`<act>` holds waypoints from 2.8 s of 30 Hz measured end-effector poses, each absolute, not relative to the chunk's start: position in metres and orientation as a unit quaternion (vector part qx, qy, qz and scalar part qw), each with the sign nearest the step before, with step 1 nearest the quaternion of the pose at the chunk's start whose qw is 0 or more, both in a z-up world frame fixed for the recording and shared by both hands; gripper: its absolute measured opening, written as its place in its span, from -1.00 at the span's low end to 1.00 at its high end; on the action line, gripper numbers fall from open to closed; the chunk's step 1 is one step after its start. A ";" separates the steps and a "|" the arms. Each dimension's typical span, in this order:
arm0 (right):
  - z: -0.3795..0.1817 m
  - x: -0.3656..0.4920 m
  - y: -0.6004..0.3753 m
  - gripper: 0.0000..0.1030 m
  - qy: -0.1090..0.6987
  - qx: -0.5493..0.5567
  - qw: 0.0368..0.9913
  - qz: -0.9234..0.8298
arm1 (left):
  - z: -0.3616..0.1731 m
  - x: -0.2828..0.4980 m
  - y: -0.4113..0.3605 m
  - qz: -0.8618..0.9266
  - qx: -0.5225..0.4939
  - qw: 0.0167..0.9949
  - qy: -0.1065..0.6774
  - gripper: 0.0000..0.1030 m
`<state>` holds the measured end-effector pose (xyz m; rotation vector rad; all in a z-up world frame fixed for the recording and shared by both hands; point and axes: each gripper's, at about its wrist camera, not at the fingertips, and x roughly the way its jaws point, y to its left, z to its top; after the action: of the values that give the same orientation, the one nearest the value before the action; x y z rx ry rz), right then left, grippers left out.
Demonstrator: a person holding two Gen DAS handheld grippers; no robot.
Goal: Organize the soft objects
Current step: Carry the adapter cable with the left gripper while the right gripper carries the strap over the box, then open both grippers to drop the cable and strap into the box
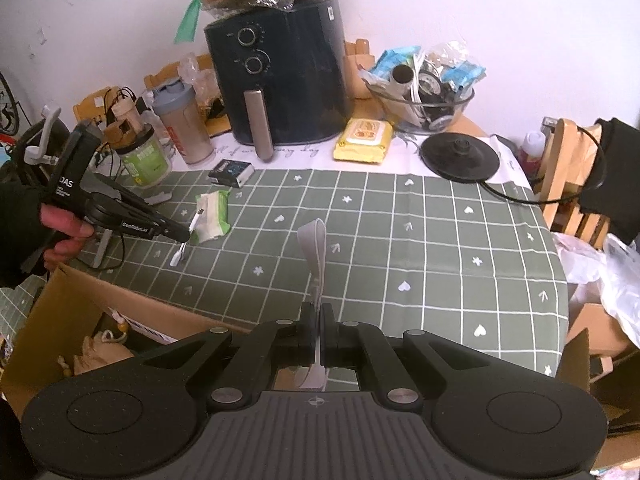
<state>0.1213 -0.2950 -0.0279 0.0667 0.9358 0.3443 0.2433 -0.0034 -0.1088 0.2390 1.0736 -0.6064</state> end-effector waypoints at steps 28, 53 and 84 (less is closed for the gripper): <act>0.017 0.112 -0.292 -0.91 0.411 0.084 0.876 0.239 | 0.023 0.162 0.011 -0.267 0.011 0.867 0.421 -0.95; 0.008 0.080 -0.285 -0.91 0.438 0.152 0.837 0.291 | 0.025 0.085 0.020 -0.231 -0.067 0.850 0.469 -0.95; -0.005 0.047 -0.272 0.95 0.462 0.073 0.842 0.270 | 0.001 0.046 0.007 -0.130 -0.020 0.846 0.516 -0.05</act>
<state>0.0467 -0.2721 -0.0045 0.1540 0.9764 0.5707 0.0456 0.0074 0.0005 -0.0416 1.0893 -0.2736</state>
